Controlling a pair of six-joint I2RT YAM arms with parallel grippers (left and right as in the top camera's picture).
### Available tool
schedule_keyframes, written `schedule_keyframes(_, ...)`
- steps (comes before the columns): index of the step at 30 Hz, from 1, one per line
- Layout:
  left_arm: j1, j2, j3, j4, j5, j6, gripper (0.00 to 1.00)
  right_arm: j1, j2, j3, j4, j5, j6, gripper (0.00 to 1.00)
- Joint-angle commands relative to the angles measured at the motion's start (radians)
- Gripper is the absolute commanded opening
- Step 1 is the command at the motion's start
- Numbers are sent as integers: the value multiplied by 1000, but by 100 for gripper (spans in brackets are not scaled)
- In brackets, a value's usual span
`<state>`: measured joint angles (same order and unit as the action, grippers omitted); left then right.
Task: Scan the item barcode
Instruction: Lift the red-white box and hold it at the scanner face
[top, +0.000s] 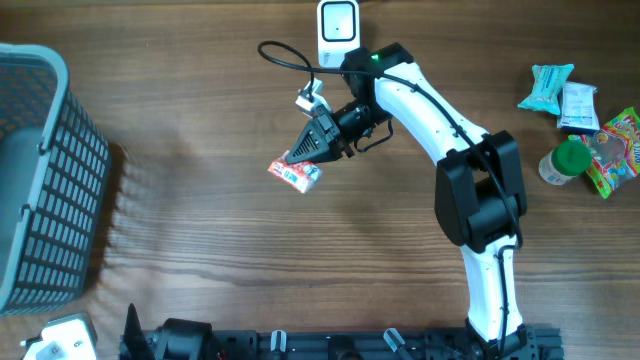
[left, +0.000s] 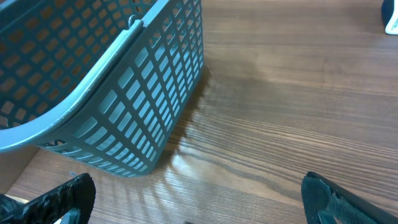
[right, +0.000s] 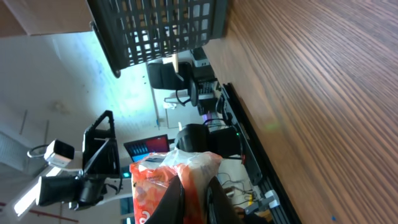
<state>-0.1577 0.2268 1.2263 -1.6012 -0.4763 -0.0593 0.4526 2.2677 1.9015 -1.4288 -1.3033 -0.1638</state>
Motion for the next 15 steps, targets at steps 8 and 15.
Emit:
schedule_keyframes(8,3,-10,-2,2,5,-9,100,4,-22,45,262,906,191,4)
schedule_keyframes(15,3,-10,-2,2,5,-9,100,4,-22,114,632,1057,-182,5)
